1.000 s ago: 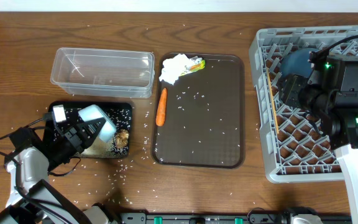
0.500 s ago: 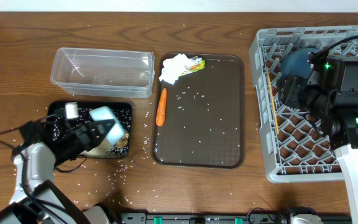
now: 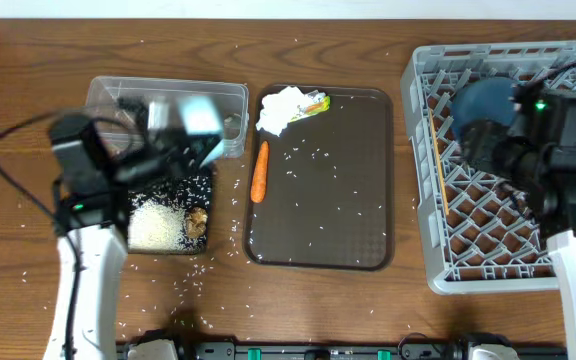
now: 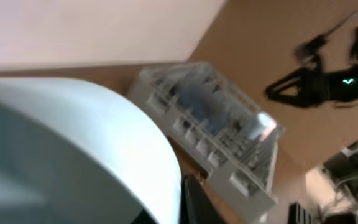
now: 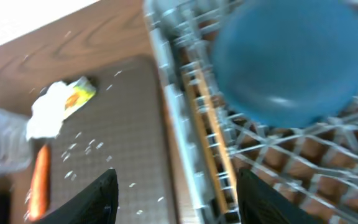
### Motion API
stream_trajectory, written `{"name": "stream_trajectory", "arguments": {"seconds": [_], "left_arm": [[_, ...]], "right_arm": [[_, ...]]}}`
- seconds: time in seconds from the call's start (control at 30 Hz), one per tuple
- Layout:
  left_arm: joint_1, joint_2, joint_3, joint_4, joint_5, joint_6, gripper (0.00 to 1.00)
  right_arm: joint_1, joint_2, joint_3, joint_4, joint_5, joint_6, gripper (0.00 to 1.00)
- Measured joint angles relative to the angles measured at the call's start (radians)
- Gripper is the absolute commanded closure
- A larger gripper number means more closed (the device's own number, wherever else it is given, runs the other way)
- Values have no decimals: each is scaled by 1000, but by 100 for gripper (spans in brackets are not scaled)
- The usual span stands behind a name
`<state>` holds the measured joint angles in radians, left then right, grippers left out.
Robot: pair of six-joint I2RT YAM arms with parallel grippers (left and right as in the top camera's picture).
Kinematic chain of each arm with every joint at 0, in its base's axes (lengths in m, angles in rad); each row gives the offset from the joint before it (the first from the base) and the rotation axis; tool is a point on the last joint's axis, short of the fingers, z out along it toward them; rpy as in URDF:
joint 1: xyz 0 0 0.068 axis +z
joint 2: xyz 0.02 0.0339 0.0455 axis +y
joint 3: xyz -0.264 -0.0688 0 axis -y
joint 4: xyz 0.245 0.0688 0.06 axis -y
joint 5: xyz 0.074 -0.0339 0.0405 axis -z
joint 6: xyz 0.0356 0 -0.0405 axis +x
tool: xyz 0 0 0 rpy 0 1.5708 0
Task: Sort waste into correct bins and load items into the dishwasher rack
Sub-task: 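Swing the white bowl over and hand it to the right gripper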
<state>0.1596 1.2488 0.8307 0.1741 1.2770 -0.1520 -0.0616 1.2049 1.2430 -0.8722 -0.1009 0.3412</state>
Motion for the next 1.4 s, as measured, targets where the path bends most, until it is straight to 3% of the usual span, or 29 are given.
{"name": "stream_trajectory", "arguments": {"seconds": [0.17,0.4,0.6,0.93,1.4], "left_arm": [[-230,118,11,502,-82,-309,94],[-480,425,42,852,-222,-591,94],[-650,652,192,911,-291,-699,94],[-856,803,352,924,-455,-743,94],[-934,856,396,930,-650,-768,94]], "right_arm": [[-104,0,-1,-28,15,34,41],[-196,0,-1,-71,26,63,41],[-202,0,-1,-87,27,69,41],[-202,0,-1,-117,27,89,41],[-202,0,-1,-135,27,96,42]]}}
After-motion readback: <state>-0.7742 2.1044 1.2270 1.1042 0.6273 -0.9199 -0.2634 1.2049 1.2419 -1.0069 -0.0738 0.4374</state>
